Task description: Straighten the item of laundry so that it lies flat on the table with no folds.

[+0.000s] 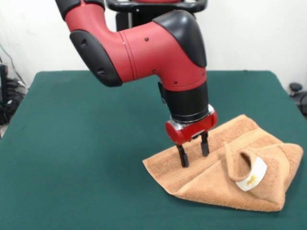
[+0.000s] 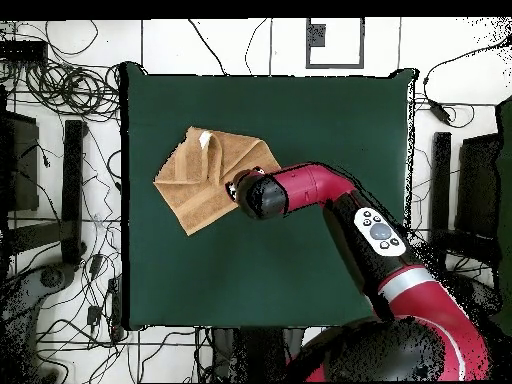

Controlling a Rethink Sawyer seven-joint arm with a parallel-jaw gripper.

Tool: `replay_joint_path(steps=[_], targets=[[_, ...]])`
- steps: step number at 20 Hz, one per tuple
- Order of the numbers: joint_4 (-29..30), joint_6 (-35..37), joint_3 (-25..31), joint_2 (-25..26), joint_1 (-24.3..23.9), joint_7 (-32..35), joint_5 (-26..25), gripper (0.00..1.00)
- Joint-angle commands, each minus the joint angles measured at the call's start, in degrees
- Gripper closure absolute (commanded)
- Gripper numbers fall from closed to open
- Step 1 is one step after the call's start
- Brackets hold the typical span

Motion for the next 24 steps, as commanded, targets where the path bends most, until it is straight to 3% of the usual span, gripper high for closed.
replay_joint_path(steps=[1,13,24], targets=[[2.4,-5.01,-0.68,5.71,1.34,-9.8,-8.81,0.0],[4.83,-5.35,-4.83,4.96,3.67,-6.19,-12.64,0.0],[4.76,-4.43,-8.19,5.8,5.41,-3.29,-13.14,0.0]])
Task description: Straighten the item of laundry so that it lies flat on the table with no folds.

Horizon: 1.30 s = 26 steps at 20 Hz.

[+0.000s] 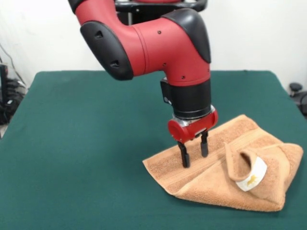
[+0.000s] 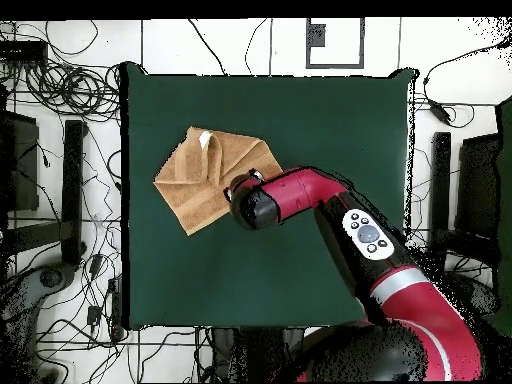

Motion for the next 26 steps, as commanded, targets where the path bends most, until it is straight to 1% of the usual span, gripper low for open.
replay_joint_path(steps=[1,6,13,17,23,26], targets=[[2.83,0.64,-6.57,7.83,3.08,-3.0,-6.71,0.0],[3.05,2.02,-8.09,7.14,3.98,-2.34,-6.16,0.0],[3.43,7.1,-9.71,5.73,4.95,-2.97,-3.72,0.0],[3.72,8.59,-10.63,5.1,5.59,-2.95,-2.85,0.0],[4.24,14.42,-12.0,3.56,6.26,-4.81,-0.27,0.0],[4.69,15.82,-12.58,2.86,6.32,-6.16,0.46,0.0]])
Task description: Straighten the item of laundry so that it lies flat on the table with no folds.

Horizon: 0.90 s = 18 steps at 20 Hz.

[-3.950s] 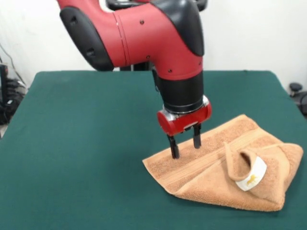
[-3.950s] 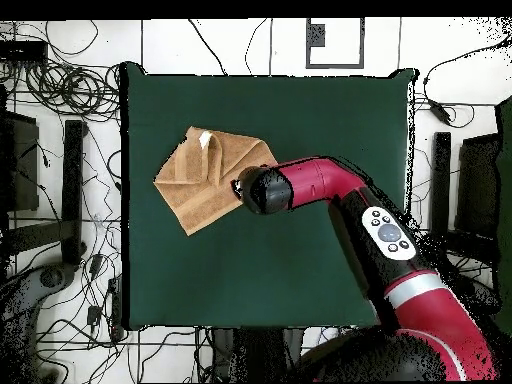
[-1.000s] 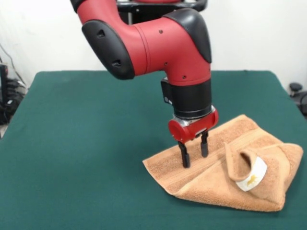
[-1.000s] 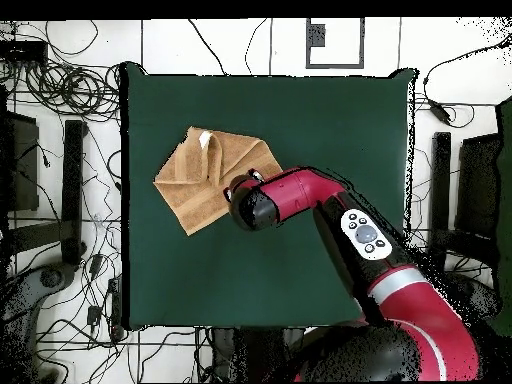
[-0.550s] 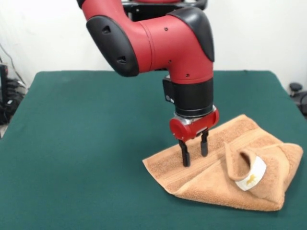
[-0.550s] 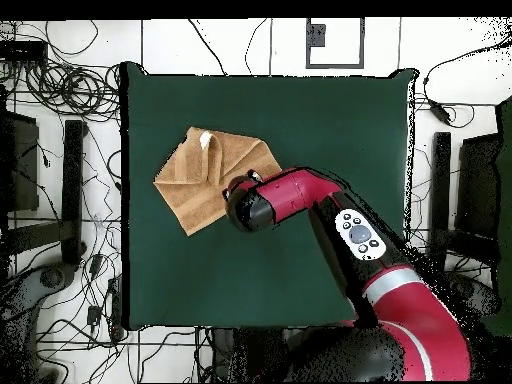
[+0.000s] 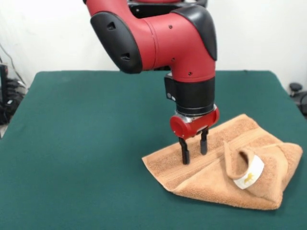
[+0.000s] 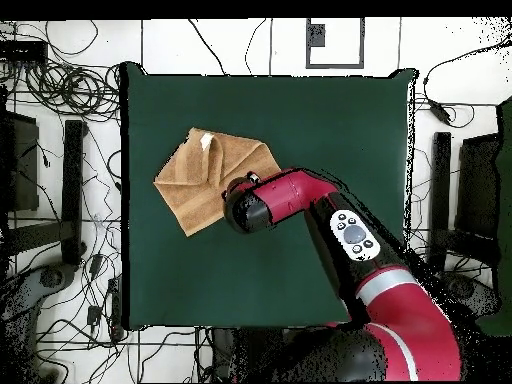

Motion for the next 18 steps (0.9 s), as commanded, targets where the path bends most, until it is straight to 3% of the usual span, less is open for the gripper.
replay_joint_path(steps=[1,18], targets=[[4.76,17.15,-7.59,4.64,1.73,-6.51,-0.71,0.0],[6.91,24.88,-7.34,1.53,-1.22,-13.72,-0.82,0.0]])
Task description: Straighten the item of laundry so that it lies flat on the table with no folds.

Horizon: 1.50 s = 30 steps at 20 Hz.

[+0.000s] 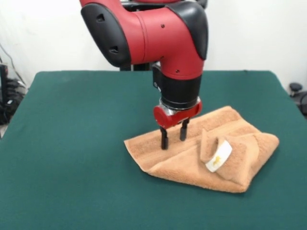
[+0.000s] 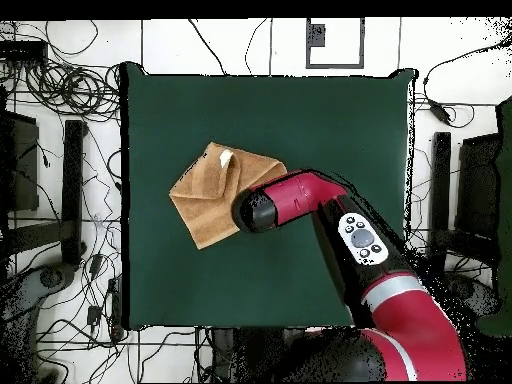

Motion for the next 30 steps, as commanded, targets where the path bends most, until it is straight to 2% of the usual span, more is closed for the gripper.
replay_joint_path(steps=[1,14,22,26,30], targets=[[6.98,13.63,-4.68,2.61,-1.41,-13.84,-2.69,0.0],[10.3,14.98,-4.15,0.68,-3.06,-15.88,-4.72,0.0],[12.06,12.3,-4.73,1.12,-3.22,-13.72,-6.67,0.0],[13.14,10.28,-2.98,-0.24,-2.65,-11.38,-5.78,0.0],[13.29,10.36,0.68,-2.62,-1.73,-10.93,-2.8,0.0]])
